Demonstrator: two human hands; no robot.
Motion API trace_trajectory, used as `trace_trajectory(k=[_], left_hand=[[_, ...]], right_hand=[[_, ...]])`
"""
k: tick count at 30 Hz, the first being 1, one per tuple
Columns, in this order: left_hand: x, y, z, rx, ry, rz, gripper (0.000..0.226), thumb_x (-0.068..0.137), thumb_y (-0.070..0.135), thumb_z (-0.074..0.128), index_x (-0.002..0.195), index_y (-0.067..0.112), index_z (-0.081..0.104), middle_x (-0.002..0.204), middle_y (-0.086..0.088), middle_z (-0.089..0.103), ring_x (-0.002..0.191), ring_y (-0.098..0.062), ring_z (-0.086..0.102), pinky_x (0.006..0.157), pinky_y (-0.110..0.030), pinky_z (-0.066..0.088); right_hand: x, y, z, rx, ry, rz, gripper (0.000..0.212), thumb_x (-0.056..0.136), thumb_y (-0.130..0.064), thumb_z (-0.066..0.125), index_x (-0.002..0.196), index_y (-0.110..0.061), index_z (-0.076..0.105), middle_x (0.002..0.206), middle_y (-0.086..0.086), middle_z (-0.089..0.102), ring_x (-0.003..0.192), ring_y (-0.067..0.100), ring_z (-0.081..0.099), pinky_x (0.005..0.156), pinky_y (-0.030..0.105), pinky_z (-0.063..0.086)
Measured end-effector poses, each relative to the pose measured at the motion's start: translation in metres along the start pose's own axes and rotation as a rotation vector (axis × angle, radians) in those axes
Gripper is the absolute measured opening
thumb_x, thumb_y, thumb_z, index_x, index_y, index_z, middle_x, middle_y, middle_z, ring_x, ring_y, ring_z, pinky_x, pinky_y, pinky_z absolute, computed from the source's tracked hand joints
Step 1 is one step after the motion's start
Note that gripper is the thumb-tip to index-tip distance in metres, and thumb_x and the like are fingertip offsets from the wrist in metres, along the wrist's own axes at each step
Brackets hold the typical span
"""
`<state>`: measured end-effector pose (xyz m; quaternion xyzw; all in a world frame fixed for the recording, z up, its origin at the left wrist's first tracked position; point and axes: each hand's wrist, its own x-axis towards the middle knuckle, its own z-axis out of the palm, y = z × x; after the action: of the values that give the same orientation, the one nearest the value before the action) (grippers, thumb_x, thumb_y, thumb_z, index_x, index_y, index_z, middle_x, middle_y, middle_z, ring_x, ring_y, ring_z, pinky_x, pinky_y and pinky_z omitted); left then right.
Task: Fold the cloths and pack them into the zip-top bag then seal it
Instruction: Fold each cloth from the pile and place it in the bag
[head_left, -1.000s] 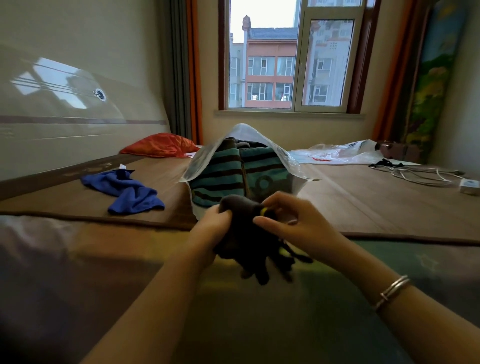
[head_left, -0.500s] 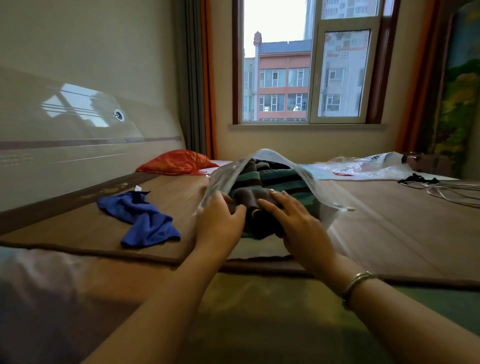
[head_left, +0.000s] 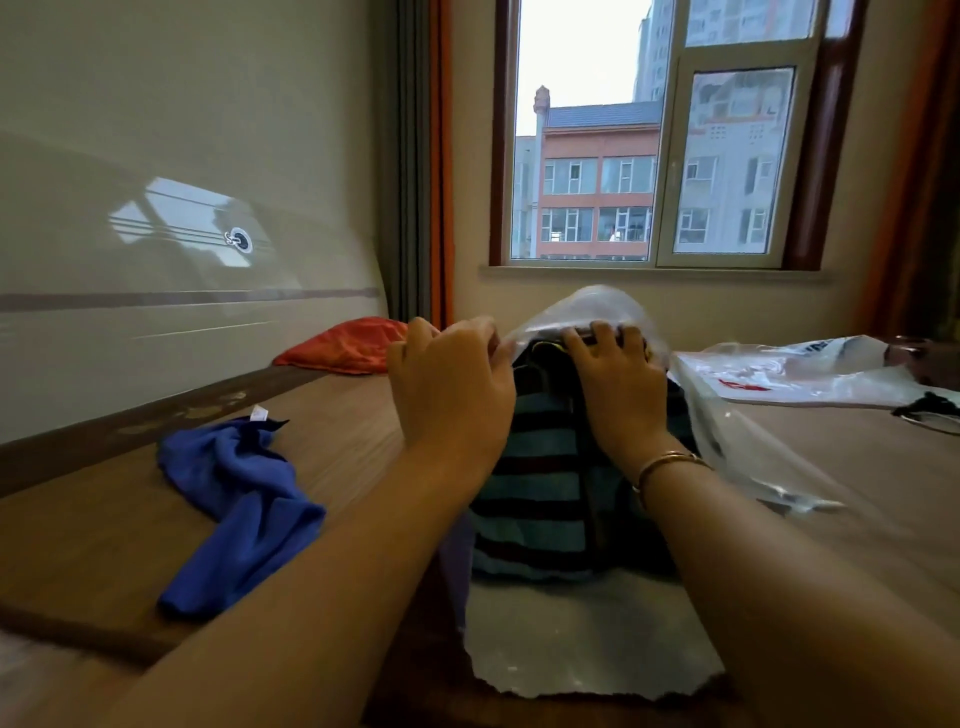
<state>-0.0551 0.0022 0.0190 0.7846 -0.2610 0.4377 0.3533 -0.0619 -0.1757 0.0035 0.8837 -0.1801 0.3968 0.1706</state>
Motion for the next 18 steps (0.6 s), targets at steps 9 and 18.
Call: trace_trajectory(k=[9,18], left_hand=[[0.0,-0.005,0.007,-0.085,0.044,-0.012,0.018,0.099,0.039,0.045,0.084,0.028,0.045,0.077,0.011,0.046,0.083,-0.012,0.039,0.078,-0.027,0.026],[-0.015,0.001,-0.001,-0.07,0.03,-0.016,0.016,0.099,0.036,0.046,0.084,0.029,0.047,0.074,0.012,0.041,0.083,-0.012,0.036,0.077,-0.025,0.022]], right_hand=[[-0.004,-0.005,0.03,0.002,-0.074,0.02,0.06,0.088,-0.02,0.059,0.141,-0.009,0.033,0.141,0.015,0.038,0.125,0.034,0.034,0.103,0.045,0.025],[-0.018,-0.009,0.027,0.149,-0.342,0.019,0.057,0.098,-0.029,0.033,0.151,-0.017,0.014,0.159,0.001,0.003,0.144,0.033,0.006,0.112,0.057,0.014]])
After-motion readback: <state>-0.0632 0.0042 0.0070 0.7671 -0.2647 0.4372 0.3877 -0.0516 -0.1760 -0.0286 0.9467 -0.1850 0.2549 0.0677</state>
